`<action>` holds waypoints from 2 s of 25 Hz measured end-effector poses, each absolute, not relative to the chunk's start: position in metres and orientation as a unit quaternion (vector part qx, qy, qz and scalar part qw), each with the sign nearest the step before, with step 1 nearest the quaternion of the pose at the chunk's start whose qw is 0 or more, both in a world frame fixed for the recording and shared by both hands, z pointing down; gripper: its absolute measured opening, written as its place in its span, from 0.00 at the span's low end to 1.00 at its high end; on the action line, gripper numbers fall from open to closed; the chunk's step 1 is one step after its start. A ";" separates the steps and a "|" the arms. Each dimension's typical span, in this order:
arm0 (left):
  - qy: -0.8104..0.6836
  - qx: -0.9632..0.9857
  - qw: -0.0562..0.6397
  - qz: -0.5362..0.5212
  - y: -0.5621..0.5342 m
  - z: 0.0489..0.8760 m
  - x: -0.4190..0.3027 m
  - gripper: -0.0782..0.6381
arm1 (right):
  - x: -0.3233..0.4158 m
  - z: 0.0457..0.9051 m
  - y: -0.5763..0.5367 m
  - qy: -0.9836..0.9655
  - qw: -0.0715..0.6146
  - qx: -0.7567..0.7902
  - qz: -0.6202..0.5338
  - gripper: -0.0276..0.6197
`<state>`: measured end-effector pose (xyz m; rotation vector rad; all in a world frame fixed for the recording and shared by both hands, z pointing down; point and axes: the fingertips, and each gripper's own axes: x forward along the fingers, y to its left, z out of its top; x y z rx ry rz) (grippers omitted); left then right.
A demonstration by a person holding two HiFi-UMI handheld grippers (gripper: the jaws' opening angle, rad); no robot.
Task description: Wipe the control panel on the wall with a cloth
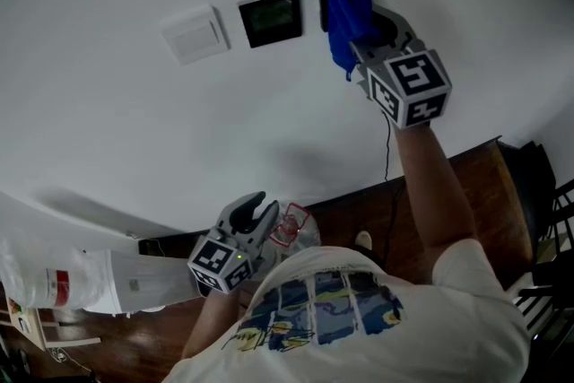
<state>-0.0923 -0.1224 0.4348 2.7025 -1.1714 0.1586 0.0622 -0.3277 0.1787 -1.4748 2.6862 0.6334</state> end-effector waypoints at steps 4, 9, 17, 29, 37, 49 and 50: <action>-0.393 0.913 0.096 0.056 -0.127 0.435 -0.084 0.24 | 0.078 0.179 -0.332 0.855 0.010 -0.478 0.201 0.18; -0.395 0.912 0.096 0.056 -0.133 0.434 -0.072 0.24 | 0.100 0.178 -0.337 0.853 0.013 -0.483 0.200 0.18; -0.394 0.913 0.093 0.057 -0.141 0.428 -0.053 0.24 | 0.139 0.188 -0.351 0.843 -0.001 -0.503 0.191 0.18; -0.399 0.910 0.097 0.056 -0.138 0.429 -0.065 0.24 | 0.127 0.176 -0.321 0.850 0.022 -0.488 0.198 0.18; -0.407 0.906 0.097 0.057 -0.122 0.434 -0.098 0.24 | 0.037 0.179 -0.278 0.881 0.038 -0.425 0.203 0.18; -0.417 0.902 0.097 0.052 -0.099 0.439 -0.138 0.24 | -0.065 0.175 -0.275 0.900 0.036 -0.385 0.203 0.18; -0.418 0.902 0.098 0.052 -0.098 0.439 -0.140 0.24 | -0.071 0.174 -0.276 0.900 0.037 -0.385 0.204 0.18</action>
